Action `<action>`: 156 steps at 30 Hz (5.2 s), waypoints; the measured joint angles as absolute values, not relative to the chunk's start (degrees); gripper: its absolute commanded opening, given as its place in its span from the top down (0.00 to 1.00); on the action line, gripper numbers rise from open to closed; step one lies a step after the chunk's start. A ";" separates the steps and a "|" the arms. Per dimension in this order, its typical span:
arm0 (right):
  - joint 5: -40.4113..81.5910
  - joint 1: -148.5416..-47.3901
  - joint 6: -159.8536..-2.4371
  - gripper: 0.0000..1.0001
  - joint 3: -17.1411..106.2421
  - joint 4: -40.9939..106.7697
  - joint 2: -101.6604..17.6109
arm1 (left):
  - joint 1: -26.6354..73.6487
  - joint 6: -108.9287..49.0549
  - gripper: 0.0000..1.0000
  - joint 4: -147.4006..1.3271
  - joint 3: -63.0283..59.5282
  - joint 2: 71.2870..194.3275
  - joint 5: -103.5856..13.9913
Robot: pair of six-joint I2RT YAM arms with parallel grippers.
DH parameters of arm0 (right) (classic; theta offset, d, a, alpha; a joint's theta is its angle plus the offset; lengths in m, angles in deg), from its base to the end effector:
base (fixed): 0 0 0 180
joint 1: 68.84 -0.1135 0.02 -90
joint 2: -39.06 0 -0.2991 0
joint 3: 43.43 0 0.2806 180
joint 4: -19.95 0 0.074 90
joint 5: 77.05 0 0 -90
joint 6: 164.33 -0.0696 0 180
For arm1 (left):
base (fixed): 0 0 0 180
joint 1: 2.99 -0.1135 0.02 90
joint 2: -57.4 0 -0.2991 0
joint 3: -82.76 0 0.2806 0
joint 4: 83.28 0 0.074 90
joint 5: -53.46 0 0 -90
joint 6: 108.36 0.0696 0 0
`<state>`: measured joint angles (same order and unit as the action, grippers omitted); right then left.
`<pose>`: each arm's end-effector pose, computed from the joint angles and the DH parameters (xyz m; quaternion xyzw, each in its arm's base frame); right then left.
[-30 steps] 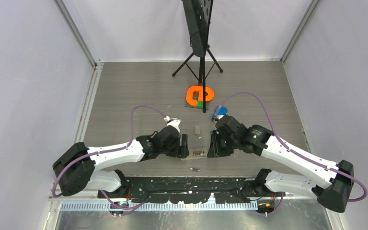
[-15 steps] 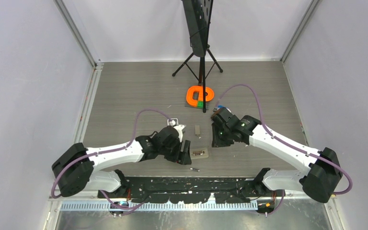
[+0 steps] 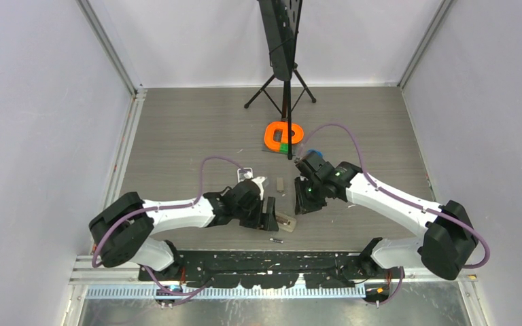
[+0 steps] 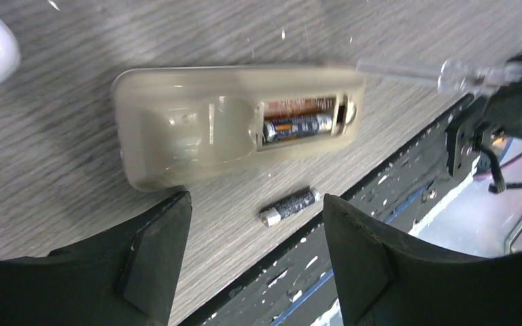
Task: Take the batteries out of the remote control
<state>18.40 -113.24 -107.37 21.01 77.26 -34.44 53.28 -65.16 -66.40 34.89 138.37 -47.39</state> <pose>0.1880 0.1933 0.2248 -0.1065 0.9719 0.1642 0.1305 0.1555 -0.2565 0.1466 0.1095 0.9296 -0.3220 0.1423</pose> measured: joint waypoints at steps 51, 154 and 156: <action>23.17 -113.24 -107.85 1.00 15.37 77.46 -20.30 | 52.10 -98.01 0.37 -37.18 7.20 158.39 -30.38; 40.48 -109.90 -101.90 1.00 8.84 56.04 -38.22 | 44.12 -77.67 0.86 -45.09 3.70 162.59 -33.99; 40.35 -109.90 -102.82 1.00 8.40 54.93 -38.20 | 43.90 -77.56 0.87 -45.37 3.68 162.65 -33.77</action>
